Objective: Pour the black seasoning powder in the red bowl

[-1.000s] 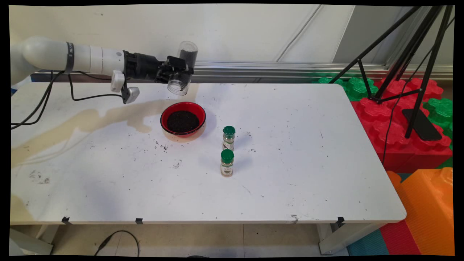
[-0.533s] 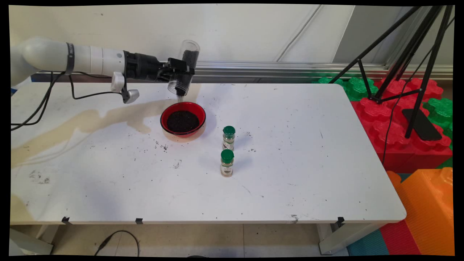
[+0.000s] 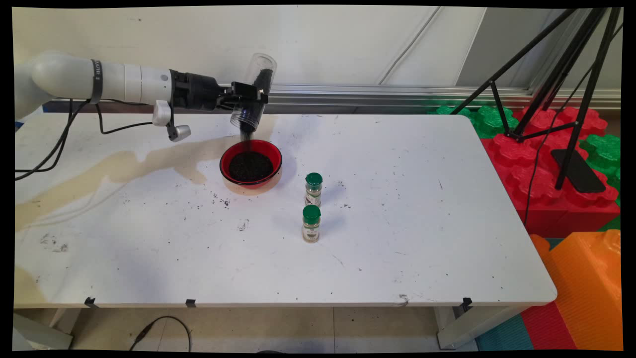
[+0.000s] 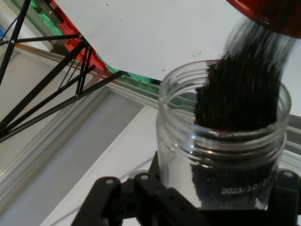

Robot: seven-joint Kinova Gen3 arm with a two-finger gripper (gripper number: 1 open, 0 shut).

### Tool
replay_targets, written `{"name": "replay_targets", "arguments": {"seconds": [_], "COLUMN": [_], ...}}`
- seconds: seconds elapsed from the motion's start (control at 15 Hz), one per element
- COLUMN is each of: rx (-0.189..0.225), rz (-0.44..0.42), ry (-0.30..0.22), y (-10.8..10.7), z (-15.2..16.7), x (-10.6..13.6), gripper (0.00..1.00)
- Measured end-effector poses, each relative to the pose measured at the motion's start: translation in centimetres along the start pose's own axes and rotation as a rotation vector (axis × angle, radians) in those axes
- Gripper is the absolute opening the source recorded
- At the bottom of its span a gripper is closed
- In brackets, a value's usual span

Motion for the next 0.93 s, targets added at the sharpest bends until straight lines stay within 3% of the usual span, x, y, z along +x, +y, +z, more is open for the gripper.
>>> {"name": "replay_targets", "arguments": {"seconds": [0.93], "rx": [0.008], "rz": [0.102], "ry": [-0.001], "y": [-0.6], "z": [0.09], "x": [0.41], "gripper": [0.0]}}
